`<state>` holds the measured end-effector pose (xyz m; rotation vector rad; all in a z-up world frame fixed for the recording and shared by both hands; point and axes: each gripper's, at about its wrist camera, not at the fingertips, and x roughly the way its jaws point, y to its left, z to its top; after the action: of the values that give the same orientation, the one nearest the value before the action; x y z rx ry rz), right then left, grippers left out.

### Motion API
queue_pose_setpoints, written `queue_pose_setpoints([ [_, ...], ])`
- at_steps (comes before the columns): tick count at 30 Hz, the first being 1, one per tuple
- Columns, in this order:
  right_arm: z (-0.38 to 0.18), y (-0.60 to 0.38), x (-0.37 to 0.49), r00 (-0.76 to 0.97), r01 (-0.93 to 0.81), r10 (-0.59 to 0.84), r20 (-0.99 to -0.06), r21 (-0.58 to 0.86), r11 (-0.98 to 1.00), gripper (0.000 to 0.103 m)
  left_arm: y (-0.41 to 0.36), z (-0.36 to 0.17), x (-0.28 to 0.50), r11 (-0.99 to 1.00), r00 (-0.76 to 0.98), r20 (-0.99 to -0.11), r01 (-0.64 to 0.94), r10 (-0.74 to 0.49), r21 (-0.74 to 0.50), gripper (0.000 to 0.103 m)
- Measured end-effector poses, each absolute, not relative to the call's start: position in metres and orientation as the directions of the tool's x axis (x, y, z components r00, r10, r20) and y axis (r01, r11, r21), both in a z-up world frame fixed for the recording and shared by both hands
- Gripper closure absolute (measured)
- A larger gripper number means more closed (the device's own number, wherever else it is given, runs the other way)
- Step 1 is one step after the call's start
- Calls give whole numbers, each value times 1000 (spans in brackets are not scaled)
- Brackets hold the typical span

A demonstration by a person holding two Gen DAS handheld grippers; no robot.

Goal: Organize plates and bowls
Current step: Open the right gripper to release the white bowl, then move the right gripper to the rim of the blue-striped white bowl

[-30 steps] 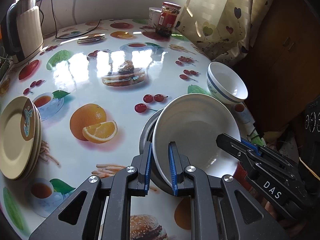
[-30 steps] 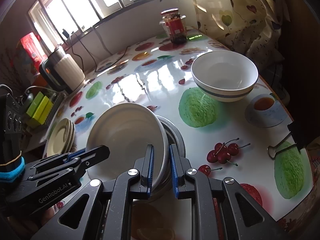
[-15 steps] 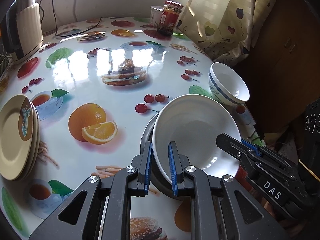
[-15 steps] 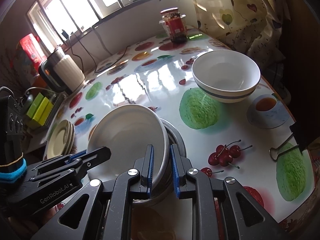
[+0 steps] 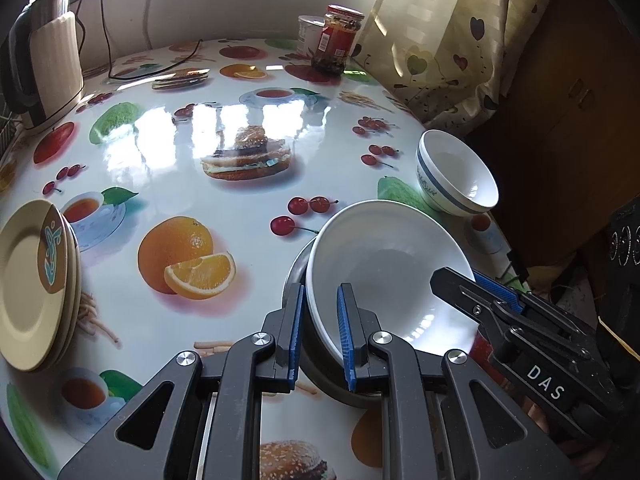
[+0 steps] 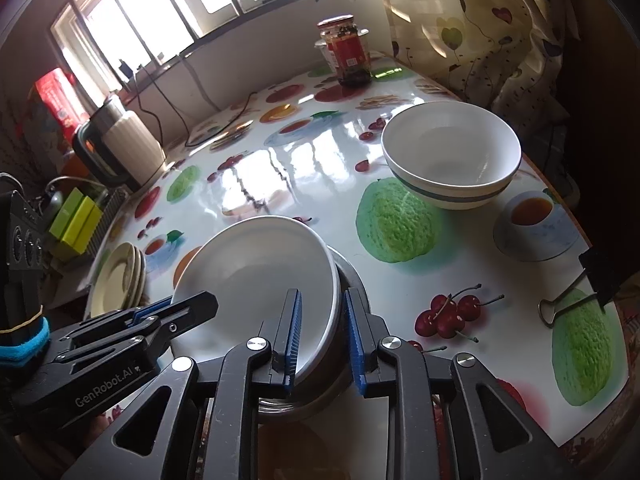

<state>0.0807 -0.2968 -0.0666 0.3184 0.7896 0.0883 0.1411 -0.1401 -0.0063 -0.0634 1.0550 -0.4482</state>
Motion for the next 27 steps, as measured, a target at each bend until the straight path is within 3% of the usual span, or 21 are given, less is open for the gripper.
queue_pose_setpoints([
  [6, -61, -296, 78, 715, 46, 183, -675, 307, 951, 74, -139, 3, 138, 911, 447, -811, 338, -377, -236, 85],
  [10, -55, -296, 75, 729, 48, 171, -663, 298, 953, 67, -139, 12, 136, 915, 479, -798, 343, -365, -213, 77],
  [17, -45, -300, 69, 750, 57, 149, -644, 288, 956, 59, -144, 25, 135, 917, 516, -782, 362, -349, -170, 73],
  [20, -41, -303, 67, 759, 64, 138, -636, 283, 957, 57, -150, 30, 134, 908, 525, -772, 389, -358, -157, 64],
  [27, -33, -316, 62, 776, 82, 106, -622, 265, 961, 51, -166, 41, 137, 891, 529, -758, 428, -382, -151, 63],
])
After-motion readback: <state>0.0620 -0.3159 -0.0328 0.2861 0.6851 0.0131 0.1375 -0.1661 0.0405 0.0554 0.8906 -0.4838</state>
